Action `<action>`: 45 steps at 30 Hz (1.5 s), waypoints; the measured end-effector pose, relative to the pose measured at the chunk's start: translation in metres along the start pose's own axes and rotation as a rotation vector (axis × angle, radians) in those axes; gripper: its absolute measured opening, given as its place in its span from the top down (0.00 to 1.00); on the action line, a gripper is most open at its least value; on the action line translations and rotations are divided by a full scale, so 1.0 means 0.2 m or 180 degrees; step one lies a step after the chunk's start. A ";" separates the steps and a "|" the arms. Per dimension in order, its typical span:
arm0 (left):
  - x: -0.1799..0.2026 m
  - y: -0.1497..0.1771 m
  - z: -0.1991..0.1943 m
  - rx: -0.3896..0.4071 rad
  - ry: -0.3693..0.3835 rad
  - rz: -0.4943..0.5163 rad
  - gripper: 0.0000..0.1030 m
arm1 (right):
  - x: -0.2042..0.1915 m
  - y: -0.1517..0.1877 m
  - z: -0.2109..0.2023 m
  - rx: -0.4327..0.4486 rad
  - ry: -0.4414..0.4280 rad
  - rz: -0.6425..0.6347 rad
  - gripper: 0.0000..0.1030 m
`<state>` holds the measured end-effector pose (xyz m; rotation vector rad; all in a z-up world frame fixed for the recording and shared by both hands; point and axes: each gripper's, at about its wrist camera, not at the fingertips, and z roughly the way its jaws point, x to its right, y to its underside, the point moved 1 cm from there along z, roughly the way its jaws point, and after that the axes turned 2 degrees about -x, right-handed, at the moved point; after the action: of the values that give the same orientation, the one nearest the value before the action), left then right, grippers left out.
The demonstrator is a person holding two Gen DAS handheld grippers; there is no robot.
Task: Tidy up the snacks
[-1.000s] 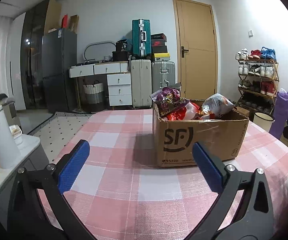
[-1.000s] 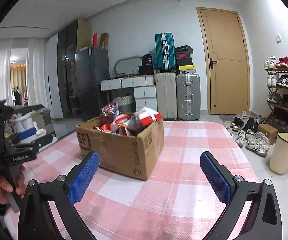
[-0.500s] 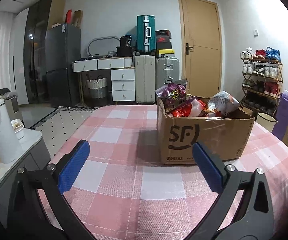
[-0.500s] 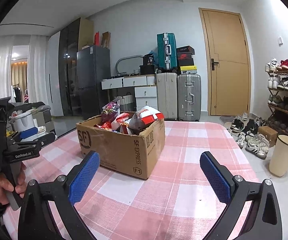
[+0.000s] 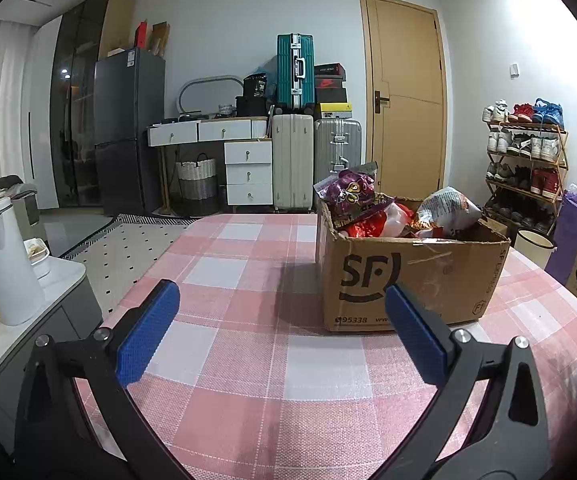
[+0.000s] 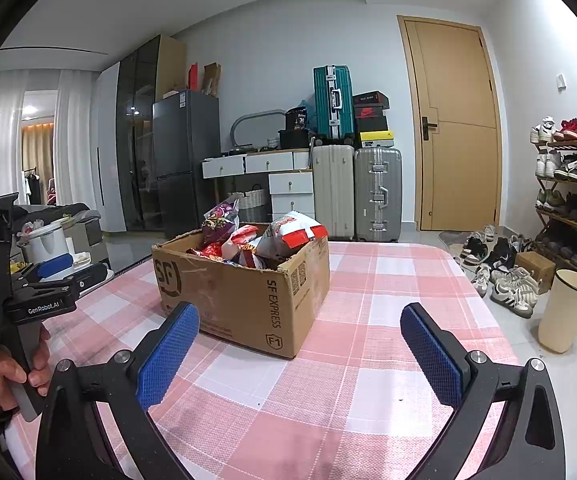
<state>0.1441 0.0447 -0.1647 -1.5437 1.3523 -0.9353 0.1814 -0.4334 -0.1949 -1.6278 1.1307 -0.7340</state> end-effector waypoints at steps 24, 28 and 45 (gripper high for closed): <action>0.00 0.01 -0.01 0.0030 -0.0002 -0.0013 0.00 | 0.00 0.00 0.00 0.0000 0.0001 -0.0001 0.00; 0.01 0.01 -0.01 0.0030 -0.0003 -0.0016 0.00 | 0.00 0.00 -0.01 0.0003 0.0000 -0.0001 0.00; 0.00 0.01 -0.01 0.0032 -0.0004 -0.0018 0.00 | 0.01 0.01 0.00 0.0002 0.0004 0.0007 0.00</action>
<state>0.1410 0.0441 -0.1651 -1.5412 1.3412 -0.9432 0.1807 -0.4352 -0.1958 -1.6254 1.1330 -0.7341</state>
